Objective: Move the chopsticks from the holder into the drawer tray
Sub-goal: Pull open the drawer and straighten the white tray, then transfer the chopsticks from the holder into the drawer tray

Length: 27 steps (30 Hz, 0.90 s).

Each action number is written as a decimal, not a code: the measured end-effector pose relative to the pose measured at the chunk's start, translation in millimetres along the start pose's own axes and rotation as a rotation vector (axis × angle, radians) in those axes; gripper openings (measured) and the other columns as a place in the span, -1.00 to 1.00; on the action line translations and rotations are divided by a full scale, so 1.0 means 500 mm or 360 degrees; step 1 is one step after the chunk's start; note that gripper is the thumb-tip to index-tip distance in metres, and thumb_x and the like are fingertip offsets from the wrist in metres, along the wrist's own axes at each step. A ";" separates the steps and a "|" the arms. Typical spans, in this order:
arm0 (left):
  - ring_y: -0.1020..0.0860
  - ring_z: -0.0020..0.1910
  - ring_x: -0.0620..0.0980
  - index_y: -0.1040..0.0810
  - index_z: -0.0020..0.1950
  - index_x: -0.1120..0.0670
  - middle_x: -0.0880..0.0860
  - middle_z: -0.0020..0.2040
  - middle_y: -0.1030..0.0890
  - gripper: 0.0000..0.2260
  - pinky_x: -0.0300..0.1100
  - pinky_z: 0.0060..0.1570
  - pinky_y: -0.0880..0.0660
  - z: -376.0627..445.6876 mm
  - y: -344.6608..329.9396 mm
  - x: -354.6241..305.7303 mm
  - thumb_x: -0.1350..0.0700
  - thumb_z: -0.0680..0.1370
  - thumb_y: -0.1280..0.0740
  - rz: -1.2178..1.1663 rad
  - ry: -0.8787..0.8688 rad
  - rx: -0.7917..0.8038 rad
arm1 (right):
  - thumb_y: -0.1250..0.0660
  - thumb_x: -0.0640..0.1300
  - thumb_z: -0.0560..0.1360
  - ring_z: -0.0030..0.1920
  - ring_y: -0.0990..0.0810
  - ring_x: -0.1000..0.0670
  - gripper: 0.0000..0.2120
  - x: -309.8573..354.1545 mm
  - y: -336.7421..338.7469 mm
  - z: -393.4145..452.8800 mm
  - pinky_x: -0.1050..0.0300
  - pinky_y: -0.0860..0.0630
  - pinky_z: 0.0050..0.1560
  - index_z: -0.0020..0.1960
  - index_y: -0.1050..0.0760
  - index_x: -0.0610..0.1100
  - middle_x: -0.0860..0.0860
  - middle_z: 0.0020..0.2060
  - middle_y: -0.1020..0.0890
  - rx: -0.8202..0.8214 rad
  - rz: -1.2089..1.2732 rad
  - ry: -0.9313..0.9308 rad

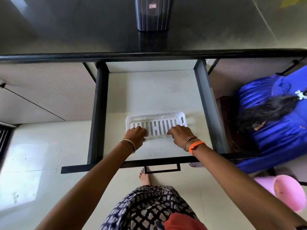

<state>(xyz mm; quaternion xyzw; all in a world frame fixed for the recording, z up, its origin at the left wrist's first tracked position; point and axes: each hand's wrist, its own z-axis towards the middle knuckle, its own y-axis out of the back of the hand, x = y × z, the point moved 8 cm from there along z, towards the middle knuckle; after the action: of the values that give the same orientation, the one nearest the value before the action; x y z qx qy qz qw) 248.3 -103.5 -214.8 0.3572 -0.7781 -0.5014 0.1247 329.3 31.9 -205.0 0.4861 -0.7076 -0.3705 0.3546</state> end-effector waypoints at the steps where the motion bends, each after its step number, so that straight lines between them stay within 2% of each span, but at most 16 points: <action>1: -0.53 0.14 0.23 -0.53 0.18 0.09 0.19 0.17 -0.55 -0.75 -0.03 0.04 -0.48 0.002 0.005 0.004 0.10 0.51 -0.32 -0.0037 -0.0009 0.0044 | -0.23 -0.32 0.48 0.16 -0.58 -0.17 -0.58 0.002 0.005 0.002 0.05 -0.51 0.05 0.28 -0.52 -0.04 -0.10 0.18 -0.59 0.0069 0.0008 0.0009; 3: -0.51 0.19 0.16 -0.52 0.20 0.08 0.15 0.18 -0.56 -0.67 -0.06 0.12 -0.46 0.005 0.029 0.010 0.03 0.46 -0.38 -0.0159 -0.0054 0.0156 | -0.28 -0.18 0.47 0.24 -0.54 -0.12 -0.62 0.005 0.043 0.005 0.06 -0.49 0.15 0.28 -0.51 0.01 -0.06 0.24 -0.56 0.0136 0.0076 0.0027; 4: -0.51 0.19 0.13 -0.53 0.20 0.08 0.13 0.17 -0.58 -0.64 -0.07 0.15 -0.45 0.011 0.058 0.012 0.01 0.44 -0.40 -0.0233 -0.0098 0.0183 | -0.29 -0.12 0.45 0.26 -0.54 -0.09 -0.62 0.006 0.085 0.010 0.06 -0.48 0.19 0.25 -0.52 0.03 -0.02 0.24 -0.57 0.0062 0.0121 0.0036; 6: -0.56 0.13 0.12 -0.57 0.16 0.12 0.14 0.14 -0.62 -0.67 -0.11 0.15 -0.48 0.035 0.153 0.020 0.04 0.43 -0.42 -0.0409 -0.0183 0.0090 | -0.29 -0.09 0.42 0.23 -0.56 -0.06 -0.67 0.004 0.207 0.025 0.07 -0.49 0.19 0.17 -0.58 0.05 0.02 0.19 -0.62 -0.0266 0.0204 0.0052; 10: -0.64 0.01 0.12 -0.63 0.02 0.18 0.16 0.05 -0.68 -0.84 -0.09 0.11 -0.53 0.107 0.432 0.048 0.19 0.48 -0.34 -0.0595 -0.0238 -0.0486 | -0.25 -0.23 0.45 0.05 -0.65 -0.11 -0.74 -0.016 0.488 0.074 0.04 -0.58 0.09 0.02 -0.67 -0.12 -0.07 -0.02 -0.72 -0.0952 0.0564 0.0079; 13: -0.64 -0.03 0.12 -0.65 -0.03 0.16 0.15 -0.02 -0.69 -0.80 -0.10 0.08 -0.55 0.144 0.606 0.076 0.27 0.47 -0.24 -0.0800 -0.0173 -0.0871 | -0.26 -0.28 0.47 -0.05 -0.70 -0.09 -0.77 -0.044 0.654 0.127 0.10 -0.60 0.05 -0.02 -0.68 -0.20 -0.12 -0.09 -0.74 -0.1280 0.0860 0.0057; 15: -0.65 -0.07 0.02 -0.64 0.01 0.14 0.12 -0.03 -0.70 -0.79 -0.24 0.03 -0.53 0.162 0.683 0.100 0.27 0.48 -0.25 -0.0898 -0.0137 -0.1063 | -0.30 -0.28 0.48 -0.04 -0.70 -0.07 -0.80 -0.071 0.736 0.168 0.13 -0.60 0.06 0.00 -0.68 -0.22 -0.13 -0.08 -0.74 -0.1433 0.0959 0.0006; 18: -0.59 -0.15 -0.13 -0.64 0.03 0.14 0.10 -0.03 -0.70 -0.82 -0.37 -0.06 -0.44 0.197 0.755 0.145 0.24 0.49 -0.30 -0.0929 -0.0074 -0.1271 | -0.31 -0.25 0.50 0.00 -0.69 -0.09 -0.81 -0.123 0.821 0.248 0.11 -0.59 0.09 0.01 -0.68 -0.22 -0.12 -0.04 -0.73 -0.1519 0.1049 -0.0108; 22: -0.64 -0.07 0.00 -0.62 0.05 0.12 0.11 -0.03 -0.69 -0.82 -0.22 0.03 -0.54 0.287 0.810 0.200 0.24 0.48 -0.31 -0.1075 0.0039 -0.1417 | -0.33 -0.13 0.50 0.04 -0.67 -0.17 -0.83 -0.193 0.890 0.381 0.00 -0.61 0.04 -0.03 -0.69 -0.13 -0.10 -0.02 -0.72 -0.1466 0.0936 -0.0422; 24: -0.64 -0.08 0.00 -0.61 0.05 0.11 0.09 -0.04 -0.69 -0.82 -0.15 0.04 -0.57 0.329 0.825 0.218 0.21 0.47 -0.34 -0.1144 0.0130 -0.1524 | -0.35 -0.05 0.50 0.02 -0.66 -0.19 -0.79 -0.202 0.915 0.449 -0.02 -0.59 0.02 -0.03 -0.67 -0.17 -0.14 -0.04 -0.72 -0.1435 0.0921 -0.0414; 27: -0.61 -0.14 -0.05 -0.60 0.05 0.12 0.04 -0.10 -0.65 -0.83 -0.19 -0.04 -0.56 0.394 0.831 0.233 0.16 0.46 -0.38 -0.1270 0.0225 -0.1623 | -0.37 -0.05 0.49 0.07 -0.65 -0.15 -0.71 -0.217 0.941 0.548 0.05 -0.51 0.14 0.04 -0.63 -0.27 -0.17 0.00 -0.70 -0.1342 0.1171 -0.0294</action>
<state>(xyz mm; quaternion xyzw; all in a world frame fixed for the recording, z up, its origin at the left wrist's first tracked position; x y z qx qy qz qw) -122.7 53.7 35.6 0.5468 -0.2400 -0.7909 0.1337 -77.0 303.2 58.6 -0.0107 -0.6494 -0.5139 0.5605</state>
